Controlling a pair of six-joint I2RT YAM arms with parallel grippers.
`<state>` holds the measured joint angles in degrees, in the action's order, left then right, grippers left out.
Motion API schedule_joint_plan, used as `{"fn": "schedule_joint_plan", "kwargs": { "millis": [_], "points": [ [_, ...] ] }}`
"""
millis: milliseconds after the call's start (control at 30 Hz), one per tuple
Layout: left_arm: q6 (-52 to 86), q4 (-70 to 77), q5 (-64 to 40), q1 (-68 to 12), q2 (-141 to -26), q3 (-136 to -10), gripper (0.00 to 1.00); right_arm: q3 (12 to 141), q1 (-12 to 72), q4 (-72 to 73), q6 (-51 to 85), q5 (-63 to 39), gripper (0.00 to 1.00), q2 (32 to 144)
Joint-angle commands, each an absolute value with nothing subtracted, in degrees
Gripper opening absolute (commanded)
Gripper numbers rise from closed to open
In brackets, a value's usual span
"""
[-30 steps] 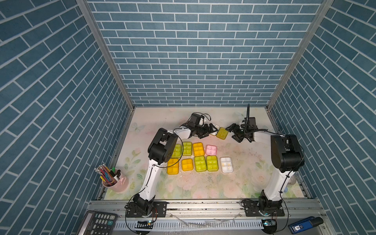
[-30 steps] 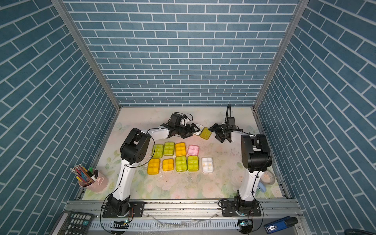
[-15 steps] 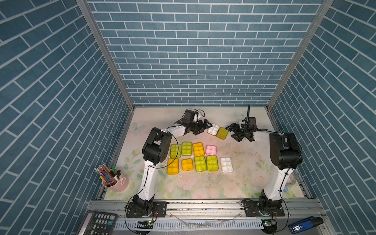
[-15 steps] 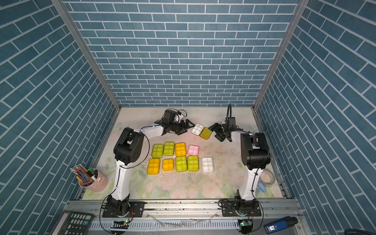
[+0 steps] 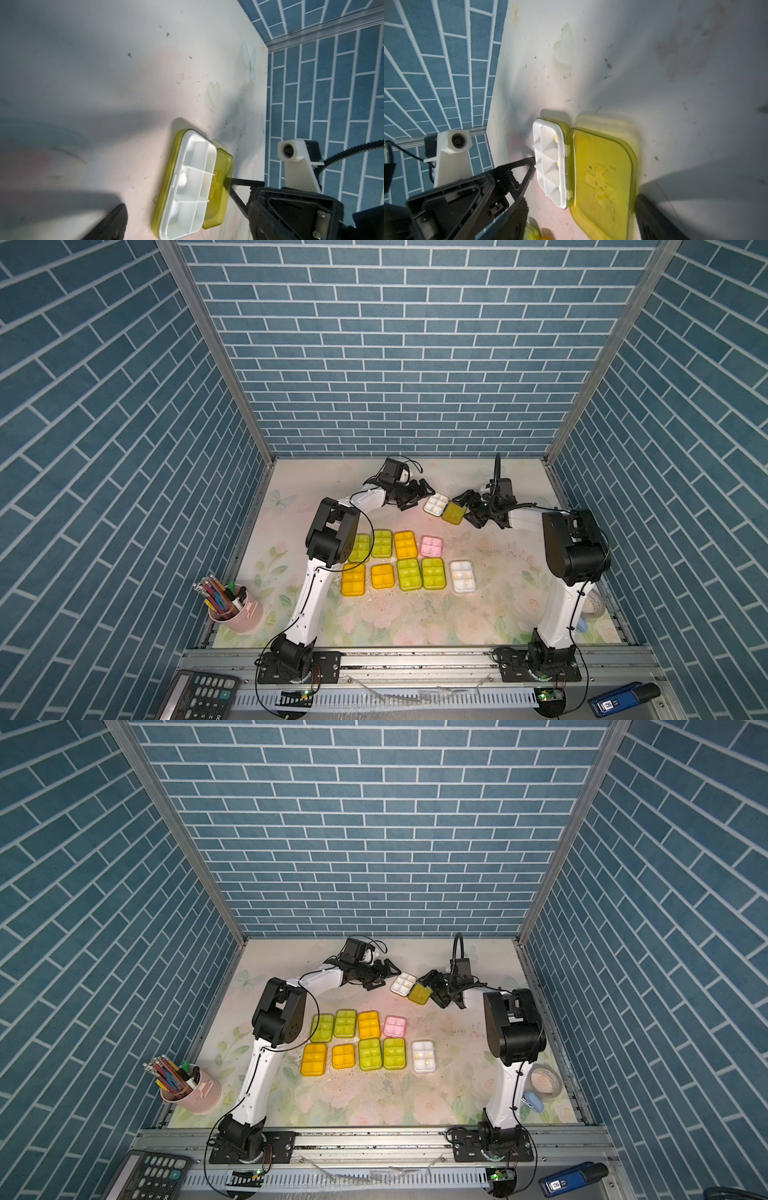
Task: Close pillboxes
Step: Close the lid on the pillbox.
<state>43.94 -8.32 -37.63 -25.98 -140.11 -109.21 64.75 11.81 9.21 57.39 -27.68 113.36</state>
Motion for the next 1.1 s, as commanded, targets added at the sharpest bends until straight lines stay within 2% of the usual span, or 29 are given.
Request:
{"fn": "schedule_joint_plan", "kwargs": {
  "millis": [0, 200, 400, 533, 900, 1067],
  "points": [
    [43.99, -8.94, -38.41, -26.71, -141.17, -110.31, 0.92, 62.88, 12.05, 7.90, 62.06, -24.01, 0.82, 115.05],
    [44.89, -7.11, -38.64, -27.93, -141.17, -109.07, 0.93, 62.47, 12.13, 10.43, 63.48, -24.36, 0.82, 114.92],
    [46.41, -3.20, -39.70, -28.32, -139.95, -105.02, 0.93, 58.61, 12.13, 24.19, 64.75, -29.60, 0.82, 113.64],
    [46.43, -2.60, -39.94, -28.30, -139.67, -103.77, 0.93, 59.06, 12.13, 27.31, 64.86, -32.51, 0.81, 113.91],
    [49.98, 4.58, -41.16, -29.83, -137.01, -97.68, 0.93, 59.82, 12.09, 25.55, 62.28, -31.53, 0.80, 111.45],
    [54.13, 12.61, -42.16, -30.23, -136.51, -93.43, 0.93, 61.60, 12.09, 24.36, 62.09, -31.73, 0.80, 111.28]
  ]
}}
